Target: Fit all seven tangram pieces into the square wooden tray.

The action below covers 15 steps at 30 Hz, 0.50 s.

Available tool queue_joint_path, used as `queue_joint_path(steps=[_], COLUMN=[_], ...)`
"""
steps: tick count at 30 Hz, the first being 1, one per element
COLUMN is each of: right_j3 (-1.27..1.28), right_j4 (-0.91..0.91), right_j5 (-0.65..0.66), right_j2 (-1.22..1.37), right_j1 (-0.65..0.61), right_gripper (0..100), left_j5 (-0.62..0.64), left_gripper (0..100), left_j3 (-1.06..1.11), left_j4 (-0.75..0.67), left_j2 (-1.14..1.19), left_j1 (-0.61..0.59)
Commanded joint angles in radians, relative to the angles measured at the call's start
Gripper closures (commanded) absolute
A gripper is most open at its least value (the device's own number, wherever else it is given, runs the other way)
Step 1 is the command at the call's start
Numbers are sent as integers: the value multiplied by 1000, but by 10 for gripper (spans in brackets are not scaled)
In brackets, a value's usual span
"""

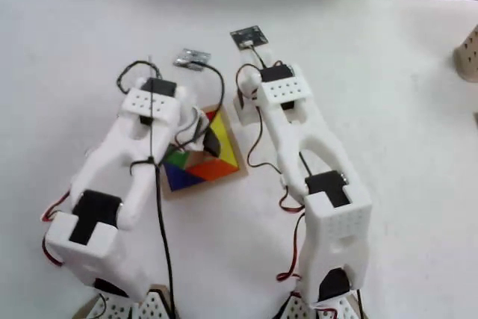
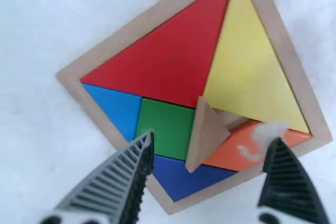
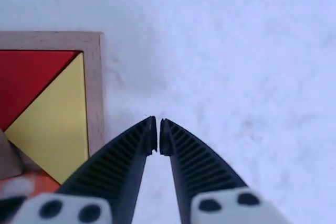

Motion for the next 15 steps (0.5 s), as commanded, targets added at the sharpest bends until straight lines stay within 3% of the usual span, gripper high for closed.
queue_joint_path(steps=[1, 8, 15], right_j3=[-35, -23, 77], right_j4=[19, 142, 137], right_j5=[-14, -14, -14], right_j2=[-77, -154, -191], right_j1=[7, -81, -186], right_gripper=[981, 981, 981], left_j5=[69, 83, 382], left_gripper=[694, 817, 907], left_j3=[-23, -23, -17], left_j4=[-18, -77, -259], left_j2=[-71, -94, -87], left_j1=[-85, -203, -417])
